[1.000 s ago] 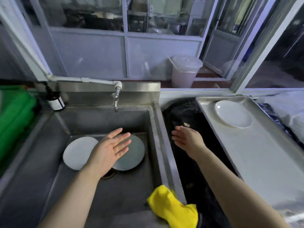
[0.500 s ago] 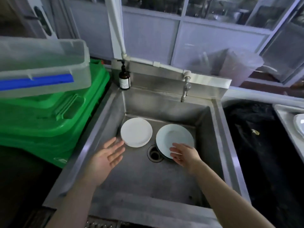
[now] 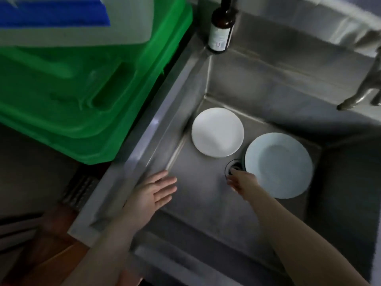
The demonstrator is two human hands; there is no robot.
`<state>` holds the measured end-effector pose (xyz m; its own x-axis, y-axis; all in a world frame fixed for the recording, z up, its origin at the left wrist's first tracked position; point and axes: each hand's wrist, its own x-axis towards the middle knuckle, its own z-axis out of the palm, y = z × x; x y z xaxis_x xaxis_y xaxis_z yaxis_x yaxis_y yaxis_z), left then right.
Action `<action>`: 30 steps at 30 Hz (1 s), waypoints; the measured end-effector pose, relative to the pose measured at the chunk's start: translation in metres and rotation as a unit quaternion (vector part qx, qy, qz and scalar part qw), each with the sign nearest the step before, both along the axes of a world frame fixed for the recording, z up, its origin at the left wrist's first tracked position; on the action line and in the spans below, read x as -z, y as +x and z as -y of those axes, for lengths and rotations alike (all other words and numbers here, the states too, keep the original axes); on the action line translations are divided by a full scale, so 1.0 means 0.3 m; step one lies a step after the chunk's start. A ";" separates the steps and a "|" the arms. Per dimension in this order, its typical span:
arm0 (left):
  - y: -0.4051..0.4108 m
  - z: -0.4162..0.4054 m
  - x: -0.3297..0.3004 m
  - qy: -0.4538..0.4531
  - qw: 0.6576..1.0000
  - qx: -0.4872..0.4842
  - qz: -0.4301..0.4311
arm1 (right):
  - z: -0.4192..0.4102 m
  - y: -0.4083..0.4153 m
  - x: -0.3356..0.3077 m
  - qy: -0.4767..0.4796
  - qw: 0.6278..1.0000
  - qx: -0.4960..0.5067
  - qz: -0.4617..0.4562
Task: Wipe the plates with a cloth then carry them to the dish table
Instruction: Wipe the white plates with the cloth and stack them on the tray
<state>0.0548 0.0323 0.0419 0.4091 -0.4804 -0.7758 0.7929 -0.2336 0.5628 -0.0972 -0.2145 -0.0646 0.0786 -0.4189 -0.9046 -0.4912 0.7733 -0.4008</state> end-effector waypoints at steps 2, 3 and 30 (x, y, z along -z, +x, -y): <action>0.006 0.006 0.032 0.019 1.000 -0.009 -0.003 | 0.040 0.047 0.052 0.011 1.000 -0.011 -0.011; 0.007 0.008 0.045 0.029 0.999 -0.012 -0.004 | 0.055 0.068 0.079 0.019 1.000 0.002 -0.011; -0.013 0.000 0.087 0.057 0.996 -0.058 -0.029 | 0.120 0.155 0.232 -0.027 0.999 0.021 -0.027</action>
